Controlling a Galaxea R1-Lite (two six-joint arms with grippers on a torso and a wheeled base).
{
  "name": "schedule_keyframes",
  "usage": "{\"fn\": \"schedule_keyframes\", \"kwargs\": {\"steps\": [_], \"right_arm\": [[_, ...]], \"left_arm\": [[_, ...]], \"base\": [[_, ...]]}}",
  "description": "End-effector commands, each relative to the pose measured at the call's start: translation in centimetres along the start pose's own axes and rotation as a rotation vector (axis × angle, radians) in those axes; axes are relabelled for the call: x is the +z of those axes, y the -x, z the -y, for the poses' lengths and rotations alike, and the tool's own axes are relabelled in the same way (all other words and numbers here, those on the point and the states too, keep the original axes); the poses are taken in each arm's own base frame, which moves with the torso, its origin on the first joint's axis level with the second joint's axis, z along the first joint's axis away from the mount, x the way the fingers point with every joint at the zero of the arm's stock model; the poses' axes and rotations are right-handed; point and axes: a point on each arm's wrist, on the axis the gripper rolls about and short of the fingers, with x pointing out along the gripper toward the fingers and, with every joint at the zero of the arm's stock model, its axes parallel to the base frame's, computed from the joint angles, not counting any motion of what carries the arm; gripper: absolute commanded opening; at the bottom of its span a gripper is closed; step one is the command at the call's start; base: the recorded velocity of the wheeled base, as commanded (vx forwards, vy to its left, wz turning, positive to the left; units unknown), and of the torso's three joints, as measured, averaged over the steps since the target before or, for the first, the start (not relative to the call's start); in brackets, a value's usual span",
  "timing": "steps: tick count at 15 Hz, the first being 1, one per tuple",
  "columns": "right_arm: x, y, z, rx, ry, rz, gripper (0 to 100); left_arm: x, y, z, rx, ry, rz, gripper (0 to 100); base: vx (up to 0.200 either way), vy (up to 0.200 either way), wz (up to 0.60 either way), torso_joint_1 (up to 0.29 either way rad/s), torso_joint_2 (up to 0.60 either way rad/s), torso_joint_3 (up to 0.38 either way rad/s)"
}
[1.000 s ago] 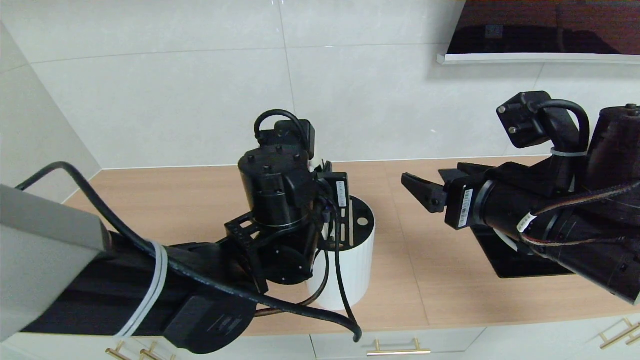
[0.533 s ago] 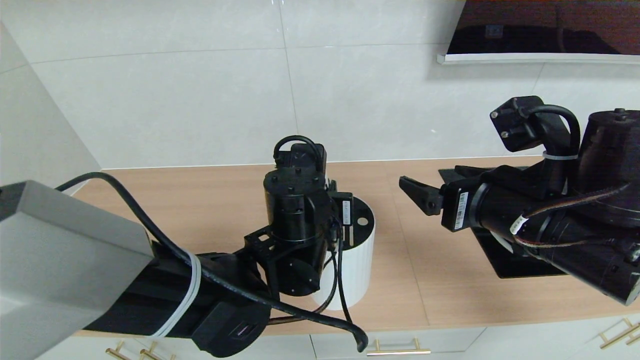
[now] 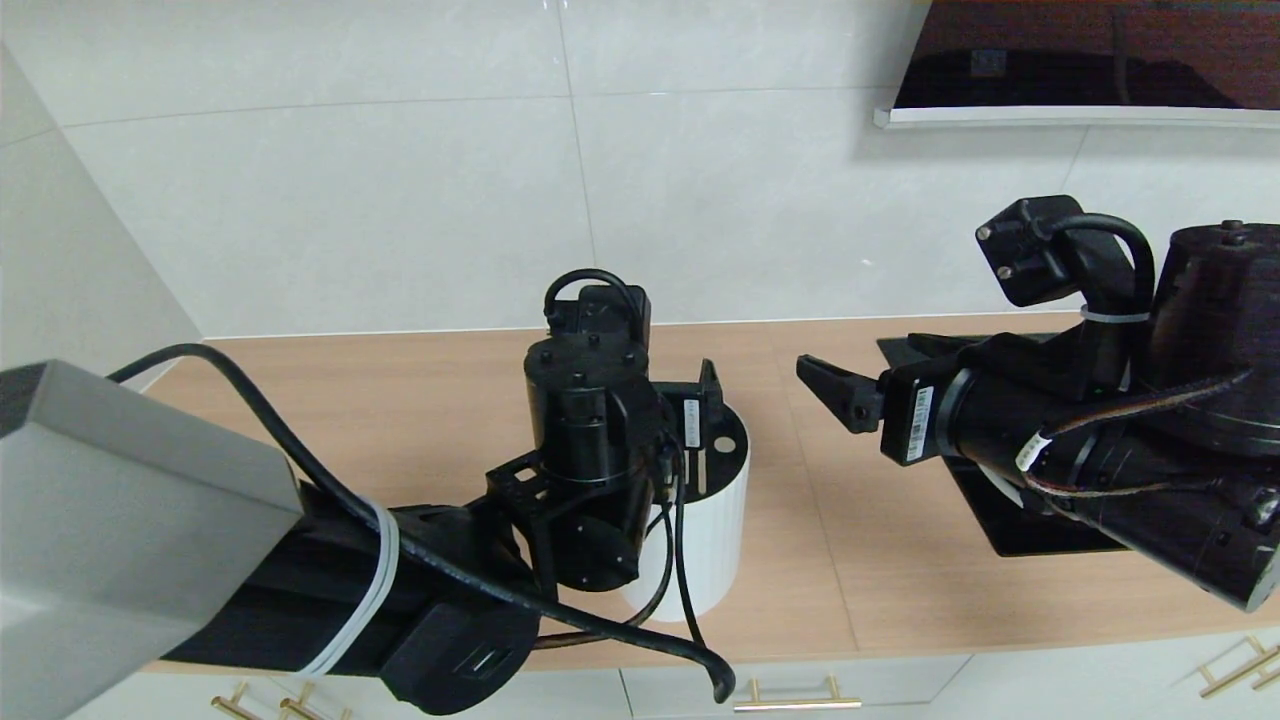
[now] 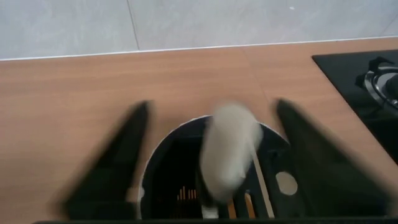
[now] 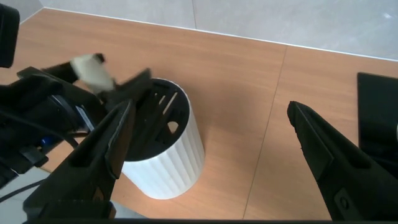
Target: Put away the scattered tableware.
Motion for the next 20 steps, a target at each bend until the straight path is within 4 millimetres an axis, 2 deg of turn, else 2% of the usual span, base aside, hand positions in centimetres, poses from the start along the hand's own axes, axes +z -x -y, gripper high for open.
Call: {"fn": "schedule_keyframes", "kwargs": {"steps": [1, 3, 4, 5, 6, 7, 10, 11, 12, 13, 14, 15, 17, 20], "right_arm": [[0.0, 0.0, 0.0, 0.001, 0.0, 0.001, 100], [0.0, 0.0, 0.0, 0.001, 0.0, 0.001, 100], [0.1, 0.1, 0.1, -0.001, -0.002, 0.005, 100], [0.2, 0.1, 0.1, -0.002, -0.003, 0.008, 100], [0.5, 0.4, 0.2, -0.001, -0.007, 0.019, 100], [0.6, 0.6, 0.2, -0.001, -0.009, 0.024, 100], [1.4, 1.3, 1.5, -0.037, -0.014, 0.057, 100], [2.1, 3.2, 3.3, -0.084, -0.022, 0.094, 100], [1.7, 5.1, 4.7, -0.114, -0.025, 0.103, 100], [1.5, 7.8, 6.0, -0.131, -0.035, 0.136, 100], [1.5, 8.4, 6.2, -0.13, -0.037, 0.145, 100], [1.4, 12.3, 7.7, -0.108, -0.045, 0.216, 100], [-0.3, 16.3, 8.6, -0.062, -0.022, 0.203, 100], [-2.8, 23.2, 9.5, -0.187, 0.032, 0.186, 100]], "left_arm": [[0.4, 0.1, -0.1, -0.001, 0.007, 0.007, 100], [0.7, 0.2, -0.1, -0.002, 0.017, 0.019, 100], [4.6, 1.4, -0.8, -0.031, 0.136, 0.169, 100], [6.1, 2.0, -1.2, -0.043, 0.171, 0.218, 100], [10.2, 4.4, -3.3, -0.103, 0.239, 0.326, 100], [11.9, 6.1, -4.7, -0.161, 0.254, 0.37, 100], [14.8, 9.6, -7.4, -0.239, 0.269, 0.45, 100], [15.6, 11.6, -9.7, -0.216, 0.271, 0.474, 100], [15.4, 12.8, -11.1, -0.214, 0.262, 0.476, 100], [14.1, 14.3, -12.7, -0.229, 0.229, 0.447, 100], [13.8, 14.7, -13.0, -0.236, 0.222, 0.44, 100], [11.3, 17.4, -15.3, -0.272, 0.167, 0.37, 100], [9.0, 20.4, -18.3, -0.192, 0.111, 0.28, 100], [6.0, 26.6, -21.8, -0.108, 0.108, 0.215, 100]], "base": [[0.0, 0.0, 0.0, 0.0, 0.0, 0.0], [0.0, 0.0, 0.0, 0.0, 0.0, 0.0], [0.0, 0.0, 0.0, 0.0, 0.0, 0.0], [0.0, 0.0, 0.0, 0.0, 0.0, 0.0], [0.0, 0.0, 0.0, 0.0, 0.0, 0.0], [0.0, 0.0, 0.0, 0.0, 0.0, 0.0], [0.0, 0.0, 0.0, 0.0, 0.0, 0.0], [0.0, 0.0, 0.0, 0.0, 0.0, 0.0], [0.0, 0.0, 0.0, 0.0, 0.0, 0.0], [0.0, 0.0, 0.0, 0.0, 0.0, 0.0], [0.0, 0.0, 0.0, 0.0, 0.0, 0.0], [0.0, 0.0, 0.0, 0.0, 0.0, 0.0], [0.0, 0.0, 0.0, 0.0, 0.0, 0.0], [0.0, 0.0, 0.0, 0.0, 0.0, 0.0]]}}
